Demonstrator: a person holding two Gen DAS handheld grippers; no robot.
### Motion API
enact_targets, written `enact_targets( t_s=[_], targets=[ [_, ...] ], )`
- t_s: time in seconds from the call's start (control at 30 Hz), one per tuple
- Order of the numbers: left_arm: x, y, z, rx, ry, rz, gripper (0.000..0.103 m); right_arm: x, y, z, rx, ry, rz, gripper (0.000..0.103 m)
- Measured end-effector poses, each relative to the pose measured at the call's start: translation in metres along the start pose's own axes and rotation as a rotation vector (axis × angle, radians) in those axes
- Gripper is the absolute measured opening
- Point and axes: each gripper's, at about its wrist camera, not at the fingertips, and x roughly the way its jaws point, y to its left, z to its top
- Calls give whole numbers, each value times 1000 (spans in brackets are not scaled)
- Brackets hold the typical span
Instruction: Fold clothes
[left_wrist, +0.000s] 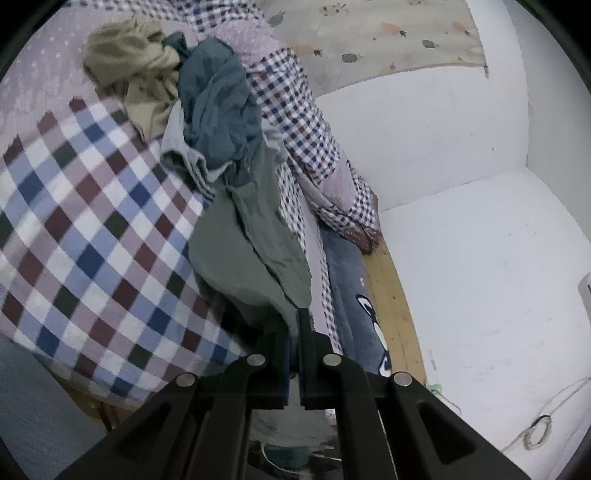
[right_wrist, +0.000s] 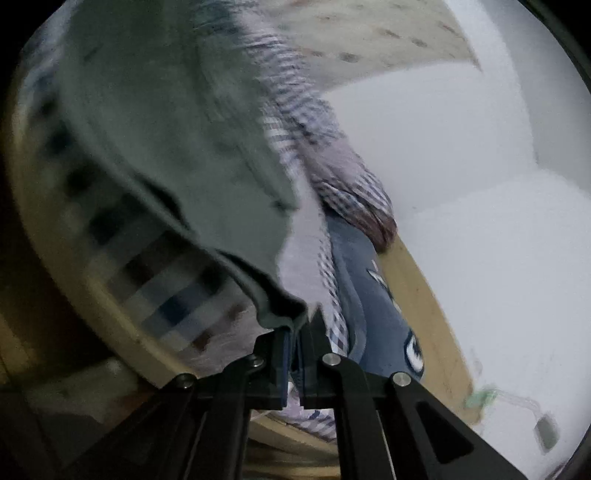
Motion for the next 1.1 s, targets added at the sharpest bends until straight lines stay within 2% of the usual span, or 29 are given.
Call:
enact_targets(
  t_s=[0.2, 0.33, 0.5, 0.67, 0.9, 1.0, 1.1],
  targets=[
    [-16, -14, 4, 61, -64, 15, 1, -1, -113, 25, 293, -7, -25, 0],
    [-36, -31, 9, 98, -114, -10, 1, -19, -154, 34, 355, -52, -65, 0],
    [-67, -61, 10, 154, -156, -57, 1, -70, -166, 25, 426, -77, -86, 0],
    [-92, -85, 0, 206, -146, -86, 1, -101, -178, 8, 495, -72, -103, 0],
    [-128, -116, -32, 265, -103, -142, 1, -151, -208, -24, 611, -82, -142, 0],
    [-144, -132, -46, 297, -105, -164, 1, -173, -217, -32, 622, -104, -173, 0],
    [-163, -144, -54, 313, -130, -233, 1, -194, -231, -38, 643, -132, -210, 0]
  ],
)
